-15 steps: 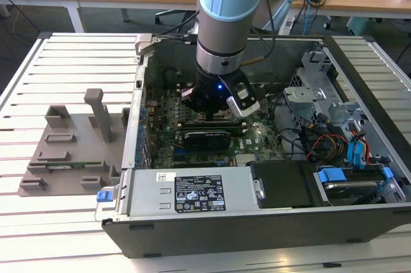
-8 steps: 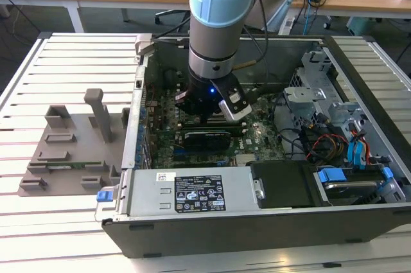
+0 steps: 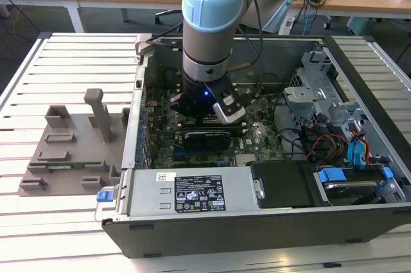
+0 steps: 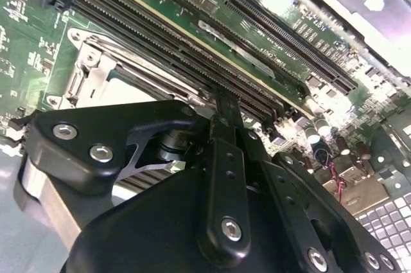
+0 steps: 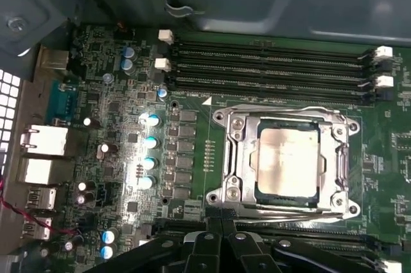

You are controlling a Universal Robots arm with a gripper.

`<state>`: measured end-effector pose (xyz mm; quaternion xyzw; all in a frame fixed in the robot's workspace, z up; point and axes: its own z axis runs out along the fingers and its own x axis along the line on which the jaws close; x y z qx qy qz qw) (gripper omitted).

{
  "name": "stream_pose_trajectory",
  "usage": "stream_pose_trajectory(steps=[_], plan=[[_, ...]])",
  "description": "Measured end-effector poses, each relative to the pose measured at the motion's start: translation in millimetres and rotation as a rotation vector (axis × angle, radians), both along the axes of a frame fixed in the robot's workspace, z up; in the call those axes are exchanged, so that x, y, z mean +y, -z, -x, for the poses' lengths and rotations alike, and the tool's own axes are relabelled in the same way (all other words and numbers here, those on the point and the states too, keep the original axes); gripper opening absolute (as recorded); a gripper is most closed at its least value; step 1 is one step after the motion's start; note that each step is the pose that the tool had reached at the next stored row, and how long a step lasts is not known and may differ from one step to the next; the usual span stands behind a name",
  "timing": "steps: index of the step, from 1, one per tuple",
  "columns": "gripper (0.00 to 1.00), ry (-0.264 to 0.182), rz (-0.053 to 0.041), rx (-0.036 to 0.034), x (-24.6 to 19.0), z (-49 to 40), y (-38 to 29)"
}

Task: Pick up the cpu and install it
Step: 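Install the second cpu locking lever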

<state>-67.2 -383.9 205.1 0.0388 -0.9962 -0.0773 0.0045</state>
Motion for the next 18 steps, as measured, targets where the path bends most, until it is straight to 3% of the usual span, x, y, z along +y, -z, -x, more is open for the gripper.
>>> stream_pose_trajectory(steps=[7, 18], plan=[[0.11, -0.035, -0.0072, -0.0003, 5.1, 0.1, 3.2], [0.11, -0.043, -0.0136, -0.0004, 6.2, 0.2, 4.6]])
